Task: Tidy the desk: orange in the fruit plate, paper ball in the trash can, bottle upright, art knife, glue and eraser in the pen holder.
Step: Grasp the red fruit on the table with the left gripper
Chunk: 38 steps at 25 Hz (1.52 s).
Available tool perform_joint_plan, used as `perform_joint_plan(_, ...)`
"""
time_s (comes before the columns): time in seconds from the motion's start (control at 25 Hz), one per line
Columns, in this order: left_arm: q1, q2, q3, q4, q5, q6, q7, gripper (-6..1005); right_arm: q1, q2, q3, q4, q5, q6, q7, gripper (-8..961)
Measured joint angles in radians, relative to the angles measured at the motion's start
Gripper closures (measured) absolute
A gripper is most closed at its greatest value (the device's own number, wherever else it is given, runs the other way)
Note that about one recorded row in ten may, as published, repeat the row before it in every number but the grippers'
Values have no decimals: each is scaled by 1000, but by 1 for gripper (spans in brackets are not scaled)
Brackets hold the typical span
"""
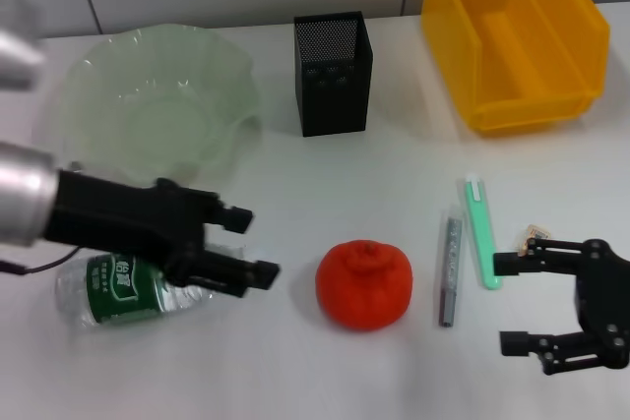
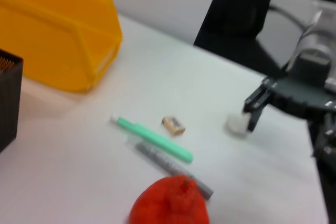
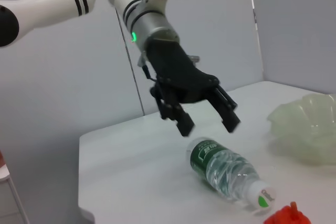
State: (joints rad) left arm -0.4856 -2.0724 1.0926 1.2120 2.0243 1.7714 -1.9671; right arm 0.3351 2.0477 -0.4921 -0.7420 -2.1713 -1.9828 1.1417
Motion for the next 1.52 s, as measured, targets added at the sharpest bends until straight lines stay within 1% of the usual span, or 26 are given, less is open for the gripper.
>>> perform_joint_plan(0.04, 0, 0, 0, 0, 0, 0, 0, 252, -1, -2, 10, -5, -10, -11, 0, 113)
perform_joint_plan(0.08, -7, 0, 99, 44, 20, -68, -77, 254, -1, -3, 18, -9, -20, -22, 0, 113)
perform_joint_plan(0.12, -19, 0, 174, 65, 52, -129, -137, 255, -1, -5, 23, -11, -28, -29, 0, 113)
perform_joint_plan(0.2, -19, 0, 174, 65, 52, -129, -137, 258, -2, -6, 29, -15, -44, -41, 2, 113)
perform_joint_plan(0.24, -40, 0, 255, 70, 84, -188, -183, 260, -1, -6, 31, -17, -52, -46, 3, 113)
perform_joint_plan(0.28, -40, 0, 255, 70, 84, -188, -183, 261, -1, -6, 32, -19, -60, -50, 3, 113)
perform_joint_plan(0.32, -50, -3, 302, 66, 90, -232, -205, 263, 0, -6, 32, -19, -67, -53, 4, 113)
perform_joint_plan(0.36, -53, -4, 323, 65, 91, -254, -216, 264, 0, -6, 33, -20, -74, -56, 5, 113)
perform_joint_plan(0.4, -53, -4, 323, 65, 91, -254, -216, 266, 1, -6, 33, -21, -80, -60, 5, 113)
perform_joint_plan(0.44, -55, -4, 364, 69, 92, -293, -233, 267, 1, -7, 34, -25, -84, -62, 6, 113)
perform_joint_plan(0.64, -54, -6, 438, 73, 87, -356, -258, 274, -6, -5, 70, -64, -92, -64, 20, 113)
perform_joint_plan(0.76, -54, -6, 460, 72, 86, -374, -262, 279, -6, -5, 85, -80, -97, -65, 31, 113)
perform_joint_plan(0.8, -50, -6, 510, 68, 86, -415, -273, 280, -6, -5, 92, -91, -98, -65, 38, 113)
perform_joint_plan(0.84, -48, -6, 540, 67, 86, -437, -277, 282, -7, -5, 99, -106, -99, -67, 48, 113)
perform_joint_plan(0.88, -48, -6, 540, 67, 86, -437, -277, 283, -7, -5, 99, -106, -99, -67, 48, 113)
perform_joint_plan(0.96, -43, -6, 580, 69, 86, -474, -292, 286, -11, -6, 103, -121, -100, -67, 57, 113)
perform_joint_plan(1.16, -41, -6, 618, 72, 87, -536, -315, 293, -16, -4, 112, -124, -100, -61, 58, 114)
perform_joint_plan(1.52, -37, -6, 643, 53, 96, -603, -305, 306, -27, 0, 112, -124, -101, -58, 53, 114)
